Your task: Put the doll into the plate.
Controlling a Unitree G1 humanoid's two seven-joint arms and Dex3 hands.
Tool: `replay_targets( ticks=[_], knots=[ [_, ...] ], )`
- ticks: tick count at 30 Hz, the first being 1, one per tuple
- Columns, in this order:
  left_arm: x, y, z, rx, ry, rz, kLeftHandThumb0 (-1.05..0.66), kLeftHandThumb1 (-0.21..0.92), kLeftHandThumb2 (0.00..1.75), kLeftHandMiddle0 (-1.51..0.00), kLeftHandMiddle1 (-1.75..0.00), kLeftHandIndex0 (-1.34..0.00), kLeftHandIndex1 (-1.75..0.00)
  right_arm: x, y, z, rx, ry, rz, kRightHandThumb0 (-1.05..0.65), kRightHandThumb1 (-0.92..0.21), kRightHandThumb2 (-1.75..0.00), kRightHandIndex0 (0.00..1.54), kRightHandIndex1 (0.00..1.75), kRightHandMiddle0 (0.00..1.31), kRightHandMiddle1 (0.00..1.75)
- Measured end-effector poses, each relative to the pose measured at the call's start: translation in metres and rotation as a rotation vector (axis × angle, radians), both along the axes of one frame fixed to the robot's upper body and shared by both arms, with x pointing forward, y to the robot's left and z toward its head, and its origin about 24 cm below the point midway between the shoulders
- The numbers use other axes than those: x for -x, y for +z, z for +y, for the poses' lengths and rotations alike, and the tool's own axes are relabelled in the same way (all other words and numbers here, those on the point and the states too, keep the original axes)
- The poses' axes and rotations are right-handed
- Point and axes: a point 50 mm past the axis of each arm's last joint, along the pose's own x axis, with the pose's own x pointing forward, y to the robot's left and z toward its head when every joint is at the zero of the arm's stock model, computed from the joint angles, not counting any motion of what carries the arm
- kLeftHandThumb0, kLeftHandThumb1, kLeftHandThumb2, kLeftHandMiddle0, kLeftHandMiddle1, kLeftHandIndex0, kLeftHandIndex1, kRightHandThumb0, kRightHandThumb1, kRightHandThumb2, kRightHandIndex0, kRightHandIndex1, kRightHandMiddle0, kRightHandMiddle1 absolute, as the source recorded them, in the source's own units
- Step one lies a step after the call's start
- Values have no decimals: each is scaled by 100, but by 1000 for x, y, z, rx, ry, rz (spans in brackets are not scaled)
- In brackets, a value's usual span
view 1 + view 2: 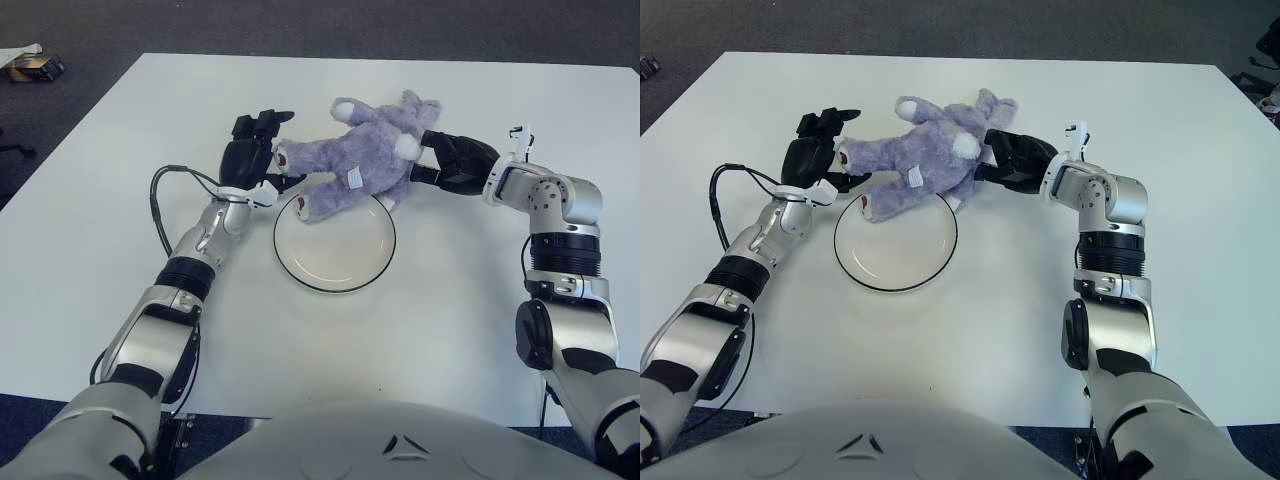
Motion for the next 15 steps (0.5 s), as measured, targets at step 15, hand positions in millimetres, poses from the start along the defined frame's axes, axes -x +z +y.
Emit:
replay_targets(
  ticks=[15],
  knots=[
    [-2,-2,4,-54,53,13,-58,74,74,-2,-96,0,-84,-1,4,9,-36,34,23,0,-28,-124,82,133,46,175]
  ],
)
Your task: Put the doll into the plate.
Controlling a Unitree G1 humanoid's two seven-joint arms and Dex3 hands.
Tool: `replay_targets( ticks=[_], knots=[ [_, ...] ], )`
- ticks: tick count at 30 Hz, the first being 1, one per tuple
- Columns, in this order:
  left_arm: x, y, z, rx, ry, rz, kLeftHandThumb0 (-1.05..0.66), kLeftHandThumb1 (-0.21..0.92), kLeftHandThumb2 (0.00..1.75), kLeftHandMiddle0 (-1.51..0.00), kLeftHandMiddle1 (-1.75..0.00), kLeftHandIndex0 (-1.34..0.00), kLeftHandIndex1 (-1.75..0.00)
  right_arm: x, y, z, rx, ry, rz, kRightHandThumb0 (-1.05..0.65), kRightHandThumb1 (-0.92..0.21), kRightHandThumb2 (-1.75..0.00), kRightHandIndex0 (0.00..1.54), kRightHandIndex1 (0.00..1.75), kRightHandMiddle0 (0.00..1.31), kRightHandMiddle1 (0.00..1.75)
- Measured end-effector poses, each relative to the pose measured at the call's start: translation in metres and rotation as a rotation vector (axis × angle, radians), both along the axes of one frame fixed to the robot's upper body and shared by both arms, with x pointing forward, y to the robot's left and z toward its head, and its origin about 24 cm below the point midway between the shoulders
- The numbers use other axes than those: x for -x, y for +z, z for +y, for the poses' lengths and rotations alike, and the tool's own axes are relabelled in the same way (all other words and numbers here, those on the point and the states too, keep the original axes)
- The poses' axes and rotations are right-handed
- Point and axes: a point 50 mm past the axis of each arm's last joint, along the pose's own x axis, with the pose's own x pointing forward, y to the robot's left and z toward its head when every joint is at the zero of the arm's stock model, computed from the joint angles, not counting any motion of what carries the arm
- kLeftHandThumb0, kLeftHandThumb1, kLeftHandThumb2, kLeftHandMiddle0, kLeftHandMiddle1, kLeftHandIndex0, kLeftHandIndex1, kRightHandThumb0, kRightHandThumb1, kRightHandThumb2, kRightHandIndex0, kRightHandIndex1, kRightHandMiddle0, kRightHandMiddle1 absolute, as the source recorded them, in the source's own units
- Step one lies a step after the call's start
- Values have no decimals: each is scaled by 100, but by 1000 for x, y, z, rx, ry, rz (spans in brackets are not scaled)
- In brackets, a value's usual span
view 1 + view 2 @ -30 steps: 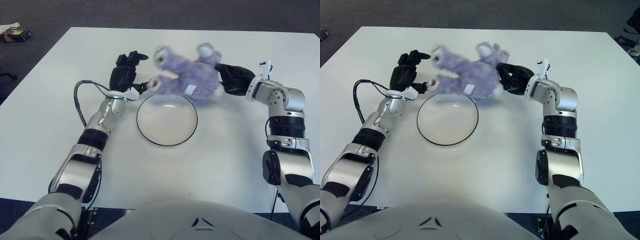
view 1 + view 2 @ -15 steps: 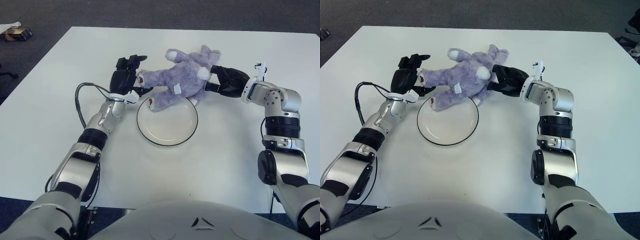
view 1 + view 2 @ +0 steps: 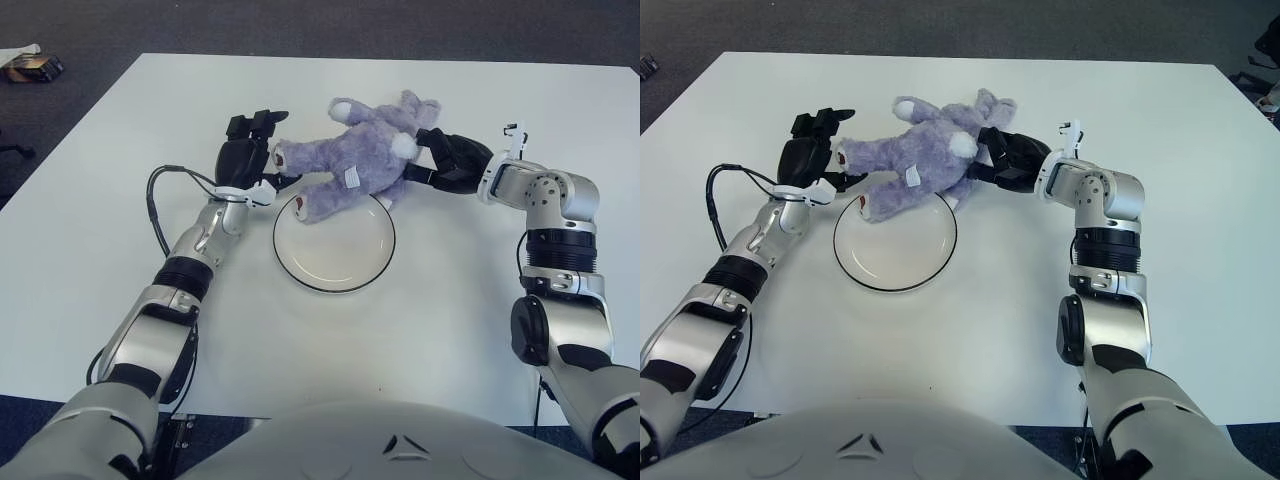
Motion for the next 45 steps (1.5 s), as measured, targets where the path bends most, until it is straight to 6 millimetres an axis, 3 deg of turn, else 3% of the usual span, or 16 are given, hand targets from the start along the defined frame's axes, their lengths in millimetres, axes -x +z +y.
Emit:
replay_targets(
  ticks=[8,16,21,22,26,33,36,39,42,45],
  knots=[
    [0,1,1,-8,8,-7,-54,74,75,-1,-95,0,-86,-1,2,5,28,-23,-7,0,-30,-121,80,133,45,175],
    [0,0,0,-7,5,-8,-49,67,83,-1,-95,0,-90,-5,13,7,160,-57,-198,0,-18,-139,83,146,50,175],
    [1,-4,1,-5,3,3,-49,64,87,-1,-98,0,-93,-6,12,0,303,-76,-337,0,-14,-150,79,166,50,175],
    [1,-5,1,-5,5,7,-50,65,87,-1,-99,0,-94,-6,12,-2,341,-81,-373,0,-9,-156,82,169,55,173],
    [2,-7,2,-6,11,14,-52,66,87,-2,-102,0,-97,-5,13,-7,514,-112,-496,0,-1,-165,87,173,63,168],
    [4,-9,4,-5,24,-3,-52,67,87,-4,-104,0,-100,-1,19,-13,855,-152,-757,-1,1,-165,87,175,67,162],
    [5,-11,5,-8,29,-4,-52,67,87,-4,-104,0,-103,0,19,-15,948,-144,-843,-1,-13,-152,67,175,61,171],
    [7,-14,6,-13,34,1,-53,67,87,-3,-105,0,-107,1,18,-19,1009,-123,-901,0,-19,-146,61,175,57,173],
    [7,-14,7,-15,37,0,-54,67,88,-1,-111,0,-117,2,16,-24,1099,-87,-969,-1,-34,-129,49,175,47,174],
    [8,-15,8,-16,39,0,-55,67,88,0,-114,0,-120,3,15,-30,1194,-49,-1043,-1,-40,-122,44,175,42,174]
  ],
)
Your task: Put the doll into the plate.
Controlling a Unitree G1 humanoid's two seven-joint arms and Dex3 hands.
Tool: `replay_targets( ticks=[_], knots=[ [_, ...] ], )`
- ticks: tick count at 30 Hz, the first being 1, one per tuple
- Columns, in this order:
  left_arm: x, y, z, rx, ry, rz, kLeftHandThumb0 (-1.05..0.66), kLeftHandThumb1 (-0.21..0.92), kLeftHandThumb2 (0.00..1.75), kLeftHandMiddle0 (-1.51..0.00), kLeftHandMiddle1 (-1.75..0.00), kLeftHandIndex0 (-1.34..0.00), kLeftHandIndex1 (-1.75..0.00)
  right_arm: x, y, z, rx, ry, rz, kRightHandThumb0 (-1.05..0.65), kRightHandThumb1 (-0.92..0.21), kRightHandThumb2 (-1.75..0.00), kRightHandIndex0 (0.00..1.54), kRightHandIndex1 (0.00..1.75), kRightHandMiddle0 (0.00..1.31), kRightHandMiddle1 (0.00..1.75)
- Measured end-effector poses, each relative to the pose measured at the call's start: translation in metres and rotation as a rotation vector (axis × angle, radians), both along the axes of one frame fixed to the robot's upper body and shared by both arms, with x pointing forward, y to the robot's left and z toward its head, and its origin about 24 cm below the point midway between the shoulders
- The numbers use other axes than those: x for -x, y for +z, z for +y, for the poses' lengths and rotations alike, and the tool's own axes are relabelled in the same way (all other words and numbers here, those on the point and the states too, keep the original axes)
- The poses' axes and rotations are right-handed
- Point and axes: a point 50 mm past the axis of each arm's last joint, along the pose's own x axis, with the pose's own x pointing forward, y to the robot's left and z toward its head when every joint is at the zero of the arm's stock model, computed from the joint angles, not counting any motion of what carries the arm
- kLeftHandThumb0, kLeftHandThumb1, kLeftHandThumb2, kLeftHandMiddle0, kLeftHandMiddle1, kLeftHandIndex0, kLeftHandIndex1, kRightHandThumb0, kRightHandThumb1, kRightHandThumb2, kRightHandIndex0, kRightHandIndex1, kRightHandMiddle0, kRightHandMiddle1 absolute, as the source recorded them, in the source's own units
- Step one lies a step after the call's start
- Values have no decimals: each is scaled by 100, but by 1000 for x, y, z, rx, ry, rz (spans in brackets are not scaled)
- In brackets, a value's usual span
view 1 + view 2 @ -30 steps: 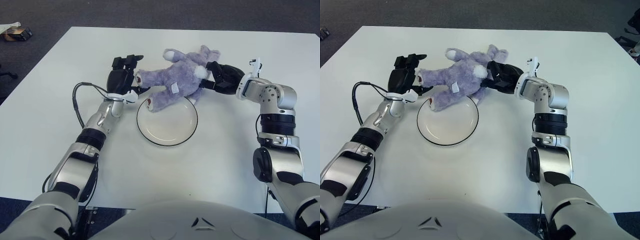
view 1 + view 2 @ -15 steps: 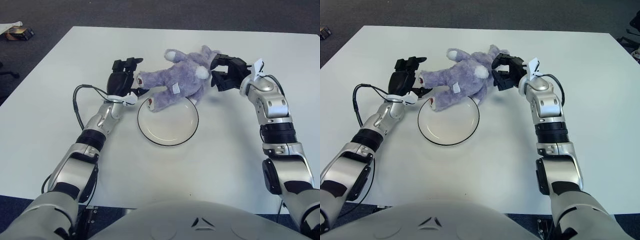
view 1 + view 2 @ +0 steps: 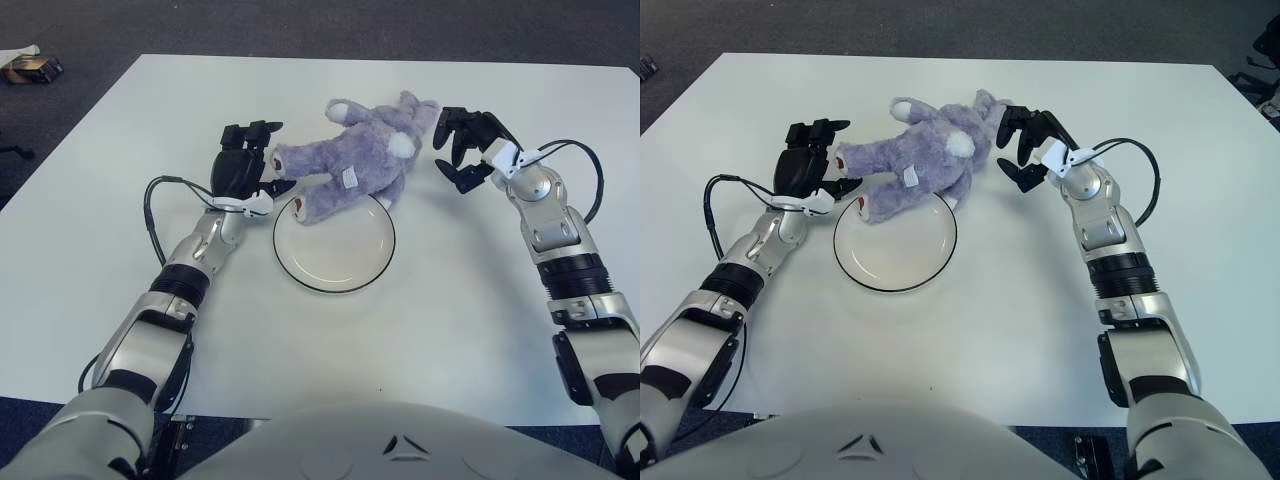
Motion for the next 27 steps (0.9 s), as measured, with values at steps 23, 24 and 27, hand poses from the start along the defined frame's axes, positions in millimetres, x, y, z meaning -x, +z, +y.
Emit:
replay_targets(
  ticks=[23,24,27],
  knots=[
    [4,2,0,42,-20,-65,-52,59,97,0,-122,0,-129,3,1,-15,223,108,-258,-71,-58,-67,0,53,0,75],
    [4,2,0,42,-20,-65,-52,59,98,0,-121,0,-128,3,1,-14,219,110,-270,-73,-58,-65,0,47,0,71],
    [4,2,0,43,-21,-65,-53,59,98,0,-120,0,-126,4,1,-12,214,116,-306,-79,-60,-61,0,37,0,62]
  ],
)
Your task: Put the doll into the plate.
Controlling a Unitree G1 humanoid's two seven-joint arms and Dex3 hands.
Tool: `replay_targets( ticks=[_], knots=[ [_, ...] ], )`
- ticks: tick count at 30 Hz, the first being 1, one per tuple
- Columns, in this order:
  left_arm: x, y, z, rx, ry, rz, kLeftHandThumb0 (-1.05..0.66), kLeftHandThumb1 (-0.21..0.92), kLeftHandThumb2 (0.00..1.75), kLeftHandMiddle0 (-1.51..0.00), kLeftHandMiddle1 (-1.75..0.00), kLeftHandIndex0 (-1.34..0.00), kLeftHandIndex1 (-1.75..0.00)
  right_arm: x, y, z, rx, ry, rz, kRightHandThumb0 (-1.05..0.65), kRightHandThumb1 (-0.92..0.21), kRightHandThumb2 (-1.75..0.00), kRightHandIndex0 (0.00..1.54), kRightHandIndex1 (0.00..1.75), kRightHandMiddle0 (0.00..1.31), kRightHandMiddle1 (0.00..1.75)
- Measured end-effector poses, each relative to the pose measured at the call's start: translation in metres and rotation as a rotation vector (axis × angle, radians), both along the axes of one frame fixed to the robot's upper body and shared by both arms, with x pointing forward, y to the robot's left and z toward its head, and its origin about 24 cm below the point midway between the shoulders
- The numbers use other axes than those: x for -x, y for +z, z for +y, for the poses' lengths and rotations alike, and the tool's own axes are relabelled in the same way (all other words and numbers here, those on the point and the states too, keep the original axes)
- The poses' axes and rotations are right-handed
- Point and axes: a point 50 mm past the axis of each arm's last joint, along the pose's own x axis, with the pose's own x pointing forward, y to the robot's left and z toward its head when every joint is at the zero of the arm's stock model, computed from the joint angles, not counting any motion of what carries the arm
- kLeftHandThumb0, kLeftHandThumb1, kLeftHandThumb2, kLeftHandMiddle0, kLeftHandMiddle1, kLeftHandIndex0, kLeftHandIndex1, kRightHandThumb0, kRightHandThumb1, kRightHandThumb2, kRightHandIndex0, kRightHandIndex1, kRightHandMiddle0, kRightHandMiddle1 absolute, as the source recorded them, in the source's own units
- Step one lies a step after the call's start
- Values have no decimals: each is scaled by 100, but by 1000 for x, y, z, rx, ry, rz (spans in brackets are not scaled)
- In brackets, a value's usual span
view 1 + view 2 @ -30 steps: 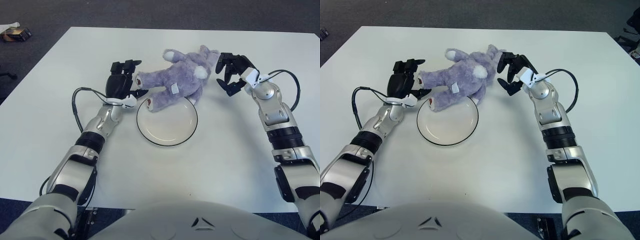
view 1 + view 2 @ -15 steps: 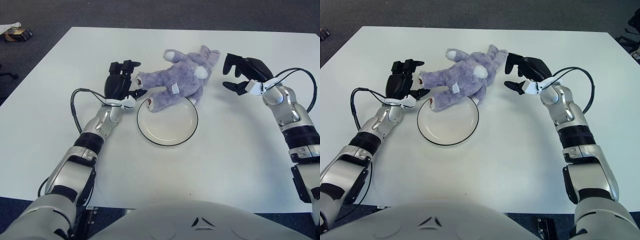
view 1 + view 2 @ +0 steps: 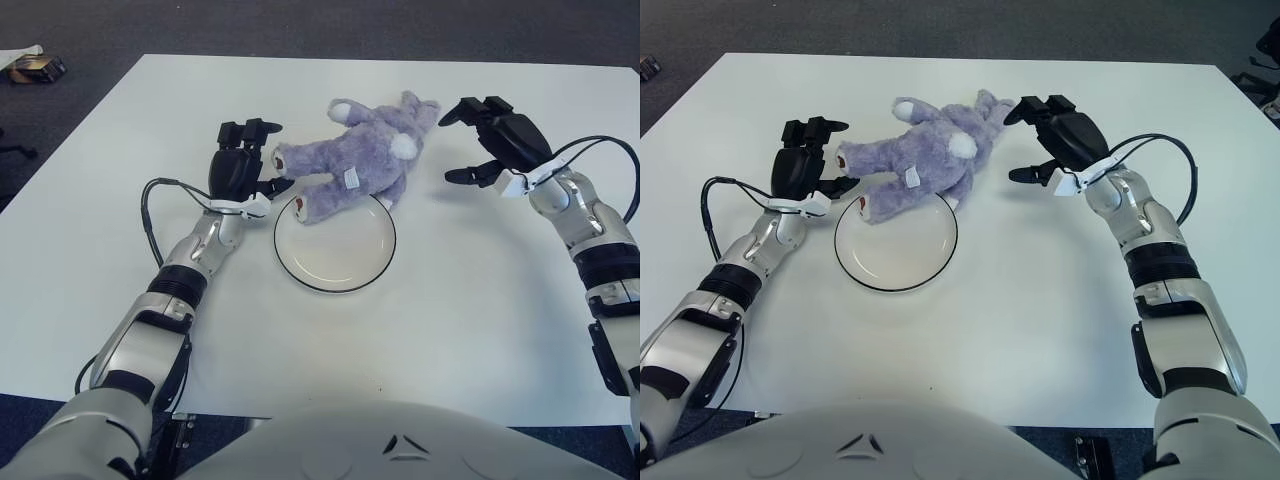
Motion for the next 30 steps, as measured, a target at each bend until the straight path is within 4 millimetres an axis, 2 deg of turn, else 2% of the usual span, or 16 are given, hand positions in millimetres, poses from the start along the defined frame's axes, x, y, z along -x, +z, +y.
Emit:
replay_targets(
  ticks=[7,15,30],
  knots=[
    [0,0,0,0,0,1,-54,61,95,0,-120,0,-126,1,-4,3,-16,-6,-78,-93,-66,-49,0,14,0,30],
    [0,0,0,0,0,1,-56,64,89,0,-119,0,-127,2,-16,10,-37,-19,-145,-100,-69,-45,0,1,0,6],
    [1,0,-1,6,4,-10,-57,65,86,0,-117,0,-128,2,-32,24,-1,-6,-171,-105,-81,-25,0,0,0,0]
  ],
)
